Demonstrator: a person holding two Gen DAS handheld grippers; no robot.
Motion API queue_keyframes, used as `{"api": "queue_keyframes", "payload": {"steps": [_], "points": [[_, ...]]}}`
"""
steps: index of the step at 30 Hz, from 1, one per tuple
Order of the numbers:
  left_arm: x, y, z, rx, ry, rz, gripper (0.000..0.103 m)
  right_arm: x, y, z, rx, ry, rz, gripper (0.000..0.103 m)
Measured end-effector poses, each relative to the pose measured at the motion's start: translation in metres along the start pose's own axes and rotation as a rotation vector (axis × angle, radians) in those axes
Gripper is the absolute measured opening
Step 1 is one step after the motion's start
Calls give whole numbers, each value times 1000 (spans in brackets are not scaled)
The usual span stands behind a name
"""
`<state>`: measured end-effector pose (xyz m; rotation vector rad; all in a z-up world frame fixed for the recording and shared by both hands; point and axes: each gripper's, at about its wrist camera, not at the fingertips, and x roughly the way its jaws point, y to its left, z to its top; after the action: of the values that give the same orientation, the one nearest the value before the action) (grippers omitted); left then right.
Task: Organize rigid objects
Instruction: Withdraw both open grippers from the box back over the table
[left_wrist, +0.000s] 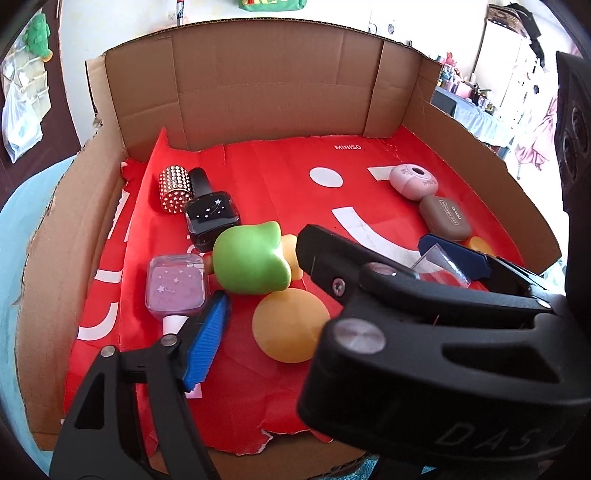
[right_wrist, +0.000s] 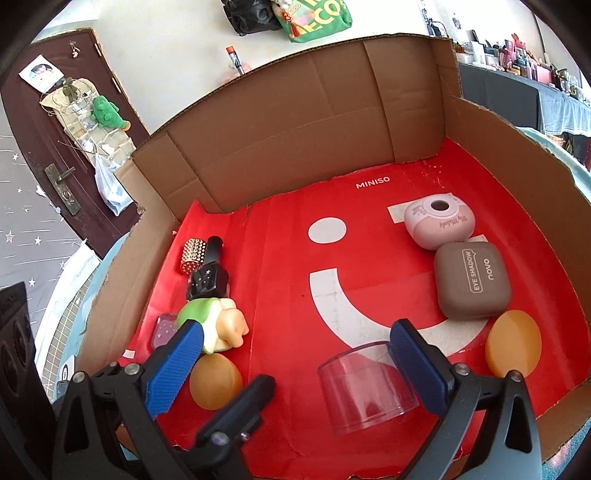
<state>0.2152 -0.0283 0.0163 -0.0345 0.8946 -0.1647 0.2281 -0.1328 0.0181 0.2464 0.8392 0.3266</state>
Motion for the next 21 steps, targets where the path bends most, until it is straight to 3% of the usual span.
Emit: {"api": "queue_keyframes", "payload": {"steps": [4, 11, 13, 16, 21], "points": [[1, -1, 1, -13, 1, -22, 76, -5, 1, 1, -18, -28, -3, 103], [3, -6, -1, -4, -11, 48, 78, 1, -7, 1, 49, -10, 39, 103], [4, -10, -2, 60, 14, 73, 79, 1, -5, 1, 29, -5, 27, 103], [-1, -4, -1, 6, 48, 43, 78, -3, -6, 1, -7, 18, -11, 103], [0, -8, -6, 23, 28, 73, 79, -6, -6, -6, -22, 4, -38, 103]]}}
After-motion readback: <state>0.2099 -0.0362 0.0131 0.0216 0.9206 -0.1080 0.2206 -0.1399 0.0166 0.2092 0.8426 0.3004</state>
